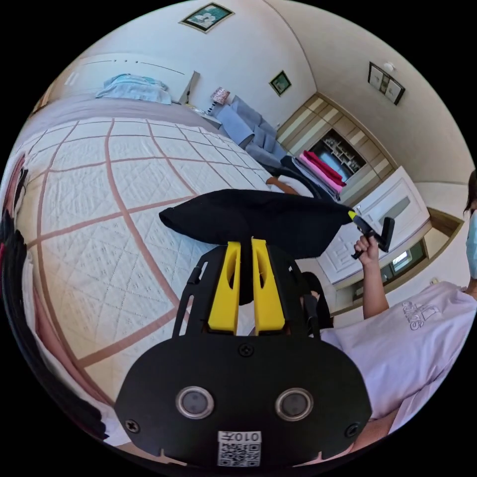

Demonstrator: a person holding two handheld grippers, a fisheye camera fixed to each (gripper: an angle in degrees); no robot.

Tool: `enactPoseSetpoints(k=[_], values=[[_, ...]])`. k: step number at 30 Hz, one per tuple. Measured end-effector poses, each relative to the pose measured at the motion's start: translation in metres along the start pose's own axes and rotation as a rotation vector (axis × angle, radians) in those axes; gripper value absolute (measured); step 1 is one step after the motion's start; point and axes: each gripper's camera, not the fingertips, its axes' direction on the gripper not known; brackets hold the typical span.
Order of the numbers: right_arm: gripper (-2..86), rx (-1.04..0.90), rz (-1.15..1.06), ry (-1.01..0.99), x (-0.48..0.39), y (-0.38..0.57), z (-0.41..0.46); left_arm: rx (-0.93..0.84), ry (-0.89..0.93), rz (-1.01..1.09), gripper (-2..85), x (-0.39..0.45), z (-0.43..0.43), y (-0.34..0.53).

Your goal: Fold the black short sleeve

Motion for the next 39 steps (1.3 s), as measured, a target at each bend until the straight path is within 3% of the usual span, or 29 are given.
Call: enactPoseSetpoints(k=[4, 11, 18, 23, 26, 29, 31, 33, 35, 36, 38, 39], values=[[4.1, 0.064, -0.065, -0.02, -0.018, -0.022, -0.017, -0.111, -0.235, 0.029, 5.7, 0.019, -0.028, 0.015], [4.1, 0.244, -0.13, -0.134, -0.059, -0.065, -0.033, -0.079, -0.24, -0.032, 3.5, 0.013, -0.069, 0.05], [4.2, 0.325, -0.146, -0.167, -0.082, -0.092, -0.041, 0.224, -0.165, -0.05, 0.6, 0.015, -0.156, 0.082], [4.2, 0.206, -0.176, -0.123, -0.098, -0.089, -0.014, 0.466, -0.056, 0.018, 0.2, 0.02, -0.2, 0.106], [4.3, 0.252, -0.219, -0.159, -0.105, -0.094, -0.012, 0.614, 0.008, 0.085, 0.1, 0.023, -0.222, 0.101], [4.3, 0.17, -0.296, -0.176, -0.103, -0.147, 0.01, 0.535, 0.005, 0.11, 0.2, 0.009, -0.23, 0.037], [4.3, 0.035, -0.298, -0.175, -0.092, -0.207, 0.051, 0.463, -0.07, 0.139, 0.5, -0.01, -0.234, -0.052], [4.4, 0.0, -0.212, -0.1, -0.075, -0.274, 0.093, 0.461, -0.086, 0.136, 0.8, -0.025, -0.24, -0.133], [4.7, 0.017, -0.091, -0.026, -0.057, -0.36, 0.132, 0.432, -0.256, 0.082, 1.5, -0.032, -0.245, -0.211], [4.9, -0.007, -0.062, 0.01, -0.054, -0.378, 0.147, 0.306, -0.362, -0.012, 2.3, -0.045, -0.235, -0.257], [6.6, -0.357, -0.071, 0.008, -0.05, -0.425, 0.221, 0.083, -0.317, -0.118, 4.3, -0.074, -0.201, -0.304], [7.3, -0.388, -0.066, 0.026, -0.05, -0.427, 0.231, 0.033, -0.311, -0.173, 5.5, -0.085, -0.182, -0.311]])
